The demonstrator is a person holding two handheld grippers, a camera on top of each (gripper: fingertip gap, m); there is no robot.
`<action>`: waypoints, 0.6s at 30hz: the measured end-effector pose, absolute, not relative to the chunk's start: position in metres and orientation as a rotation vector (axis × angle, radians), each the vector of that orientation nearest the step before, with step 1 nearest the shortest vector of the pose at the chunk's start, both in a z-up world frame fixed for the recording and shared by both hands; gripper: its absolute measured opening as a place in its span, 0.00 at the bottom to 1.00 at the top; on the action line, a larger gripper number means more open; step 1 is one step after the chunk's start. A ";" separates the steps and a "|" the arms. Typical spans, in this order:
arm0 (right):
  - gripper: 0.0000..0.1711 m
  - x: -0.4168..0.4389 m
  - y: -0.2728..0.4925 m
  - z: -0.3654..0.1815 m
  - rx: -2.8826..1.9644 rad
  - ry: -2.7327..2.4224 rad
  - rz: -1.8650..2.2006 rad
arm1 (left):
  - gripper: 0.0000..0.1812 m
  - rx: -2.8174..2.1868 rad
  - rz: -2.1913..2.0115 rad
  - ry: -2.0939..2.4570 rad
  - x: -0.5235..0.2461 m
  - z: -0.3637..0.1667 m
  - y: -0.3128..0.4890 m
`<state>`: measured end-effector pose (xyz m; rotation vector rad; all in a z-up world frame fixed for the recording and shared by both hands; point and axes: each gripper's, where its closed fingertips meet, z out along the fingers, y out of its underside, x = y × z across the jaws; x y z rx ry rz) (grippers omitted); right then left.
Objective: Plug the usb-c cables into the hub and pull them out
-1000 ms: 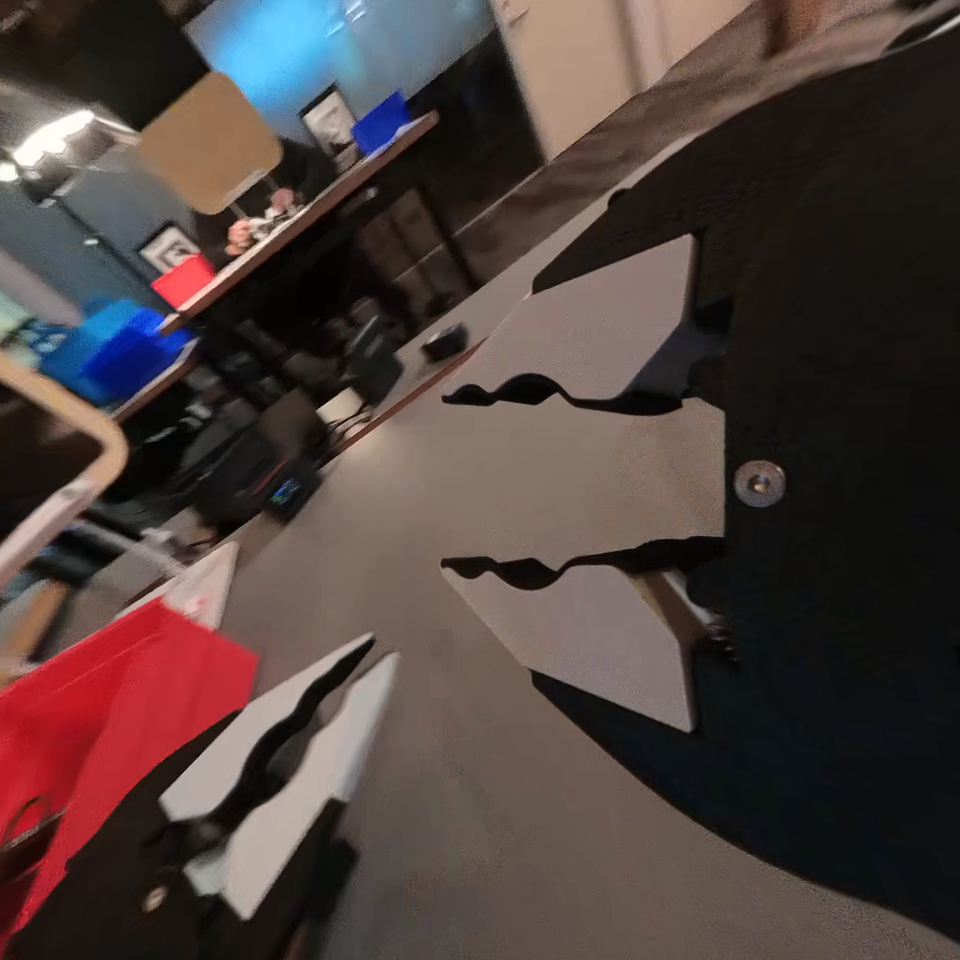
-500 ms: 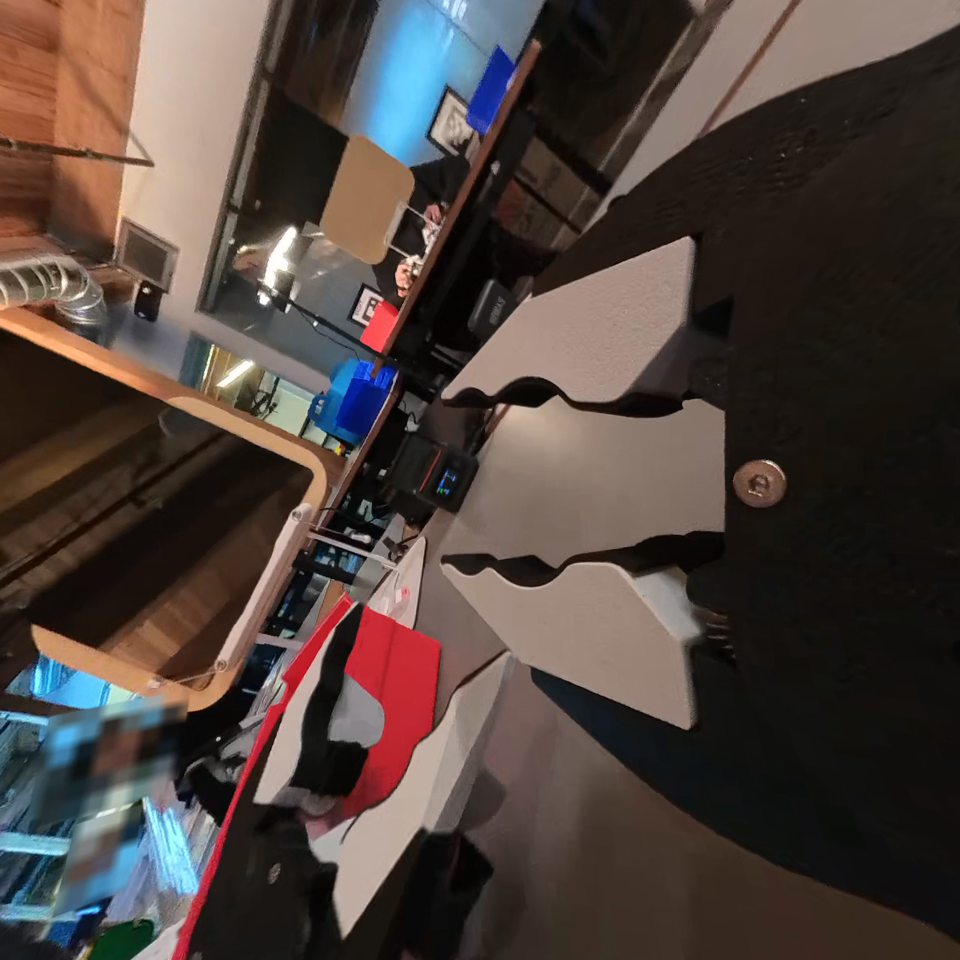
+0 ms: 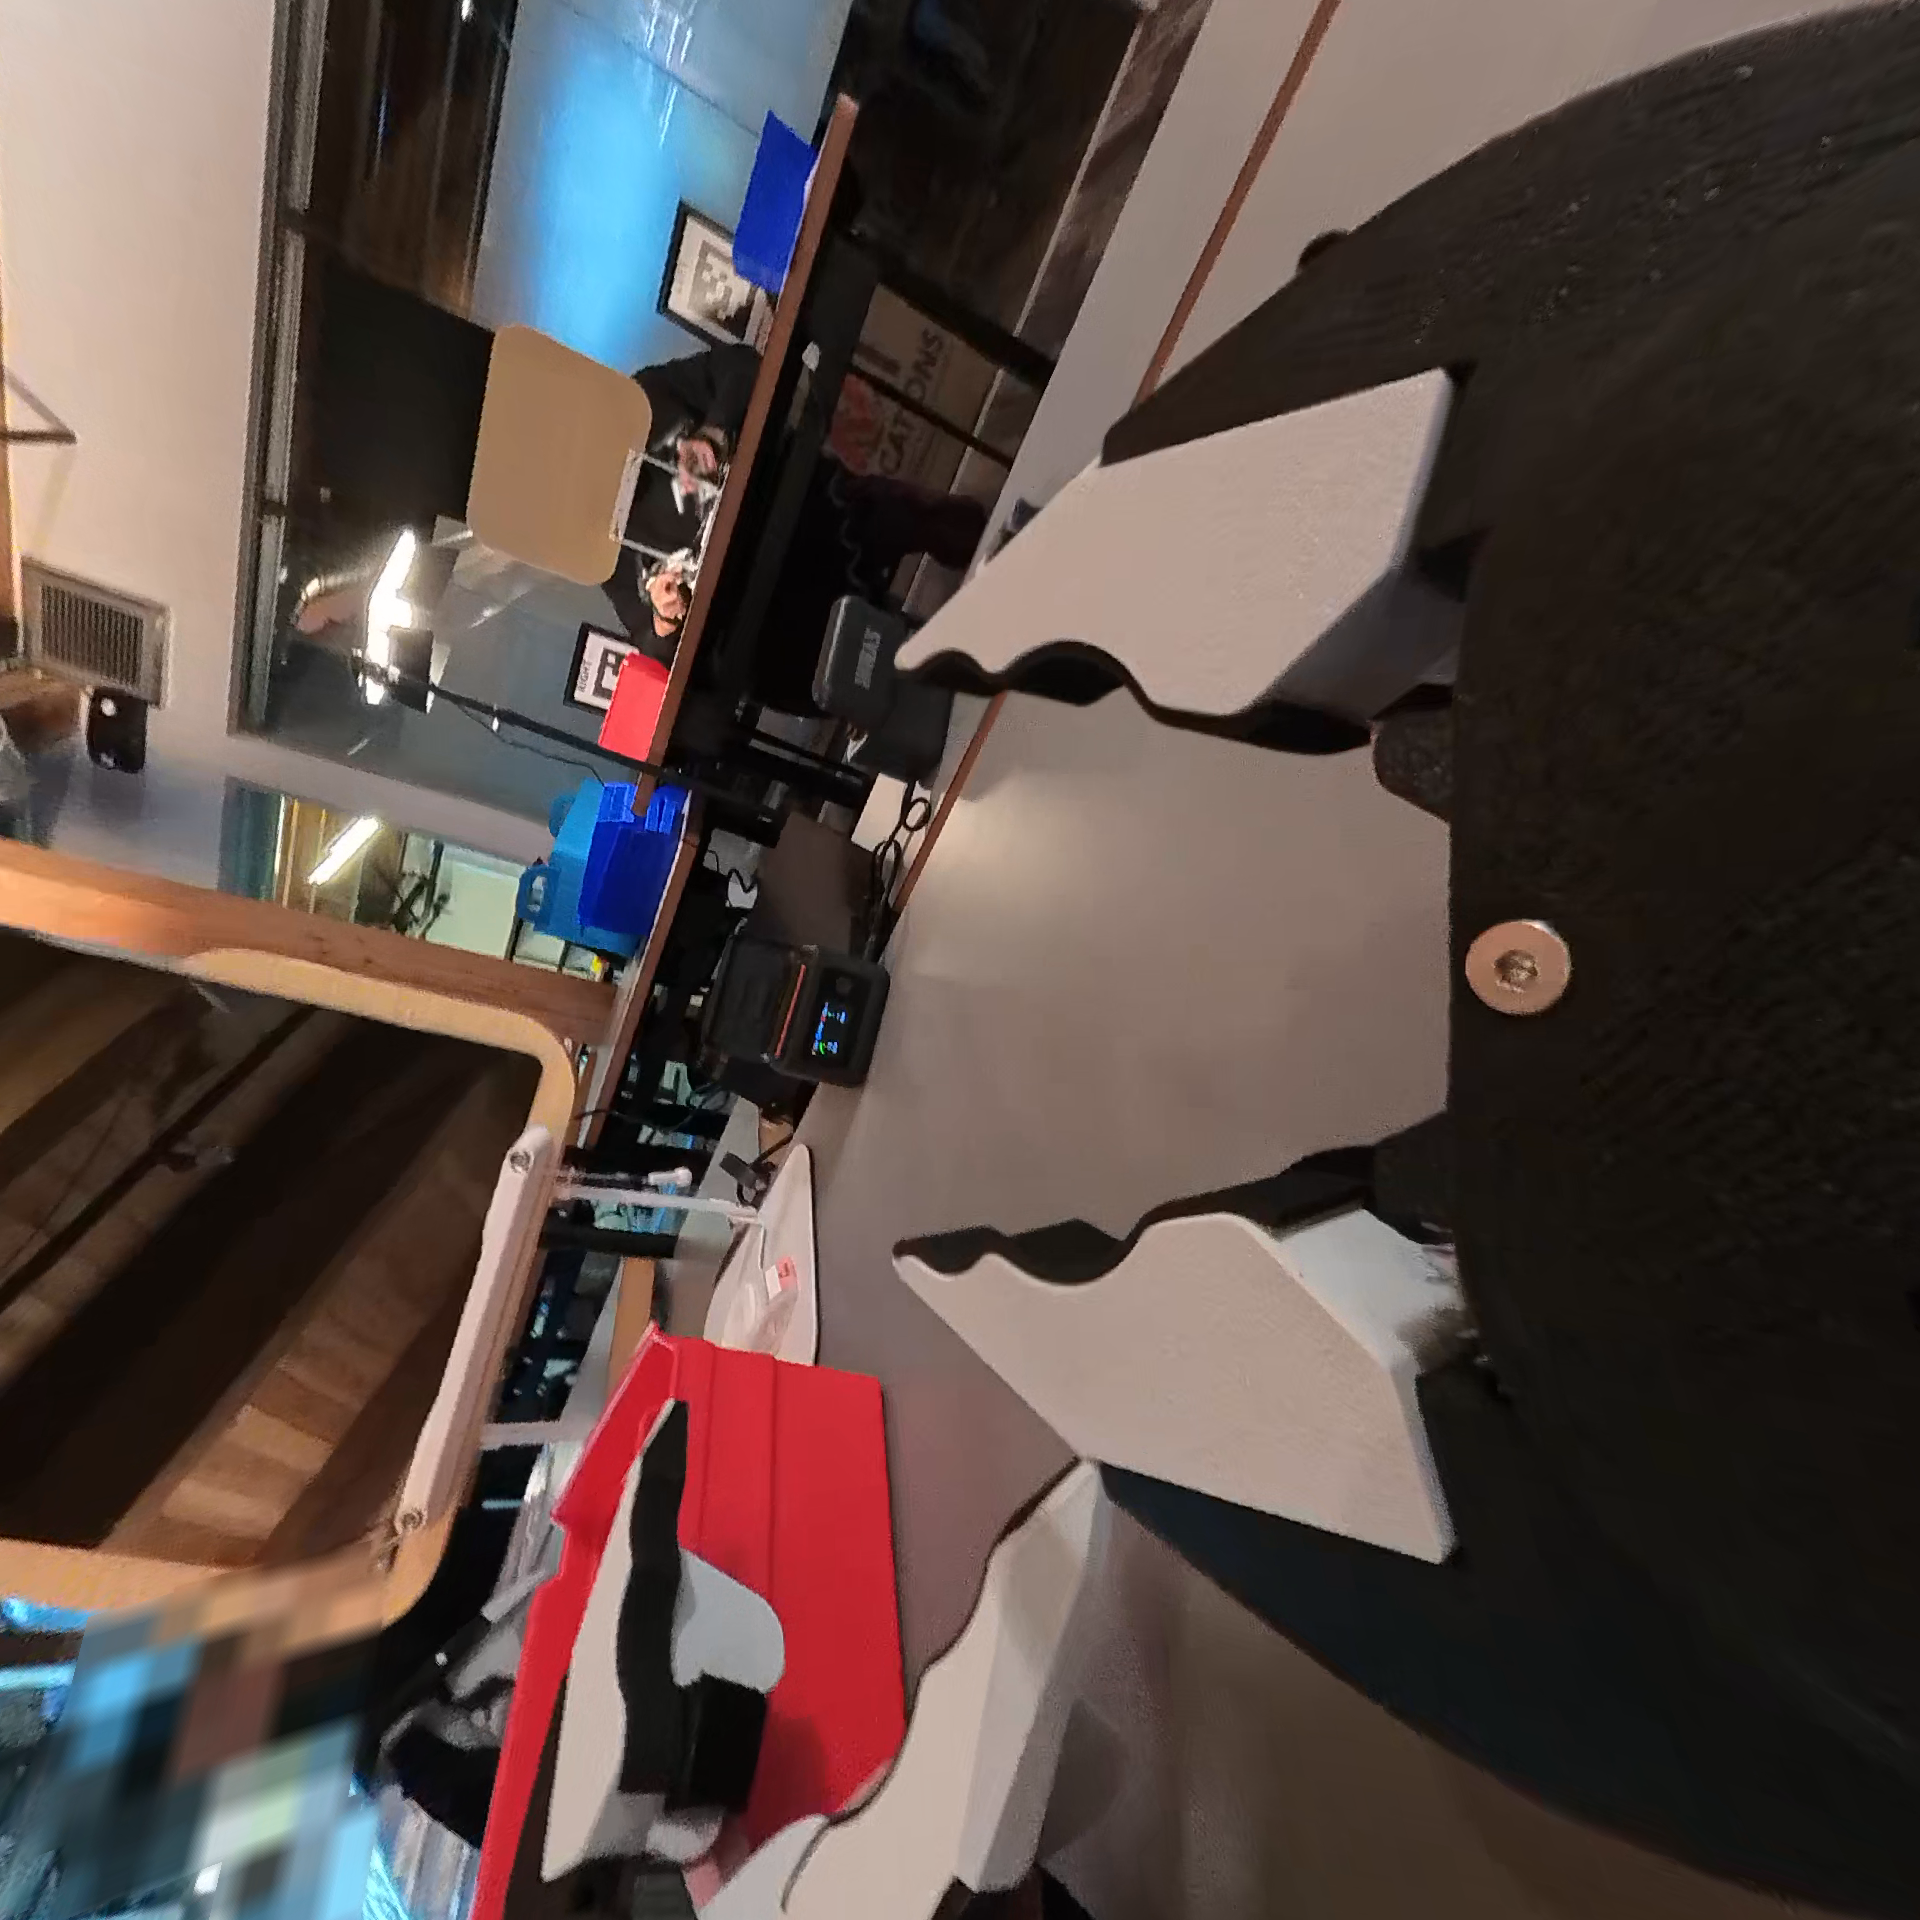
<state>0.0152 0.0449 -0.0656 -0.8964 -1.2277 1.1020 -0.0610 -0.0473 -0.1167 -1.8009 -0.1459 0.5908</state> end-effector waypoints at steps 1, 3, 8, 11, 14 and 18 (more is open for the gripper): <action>0.63 0.015 0.047 -0.065 -0.908 -1.212 1.109 | 0.88 -1.802 0.590 -0.145 -0.061 -0.117 -0.047; 0.68 0.014 0.052 -0.065 -0.940 -1.192 1.124 | 0.87 -1.801 0.590 -0.145 -0.061 -0.117 -0.048; 0.68 0.012 0.055 -0.066 -0.964 -1.177 1.139 | 0.88 -1.807 0.588 -0.142 -0.061 -0.118 -0.047; 0.68 0.011 0.053 -0.067 -0.956 -1.186 1.133 | 0.88 -1.809 0.591 -0.139 -0.061 -0.118 -0.047; 0.68 0.009 0.053 -0.068 -0.955 -1.190 1.131 | 0.88 -1.814 0.592 -0.137 -0.061 -0.119 -0.047; 0.68 0.007 0.053 -0.069 -0.958 -1.190 1.131 | 0.87 -1.787 0.584 -0.130 -0.059 -0.115 -0.047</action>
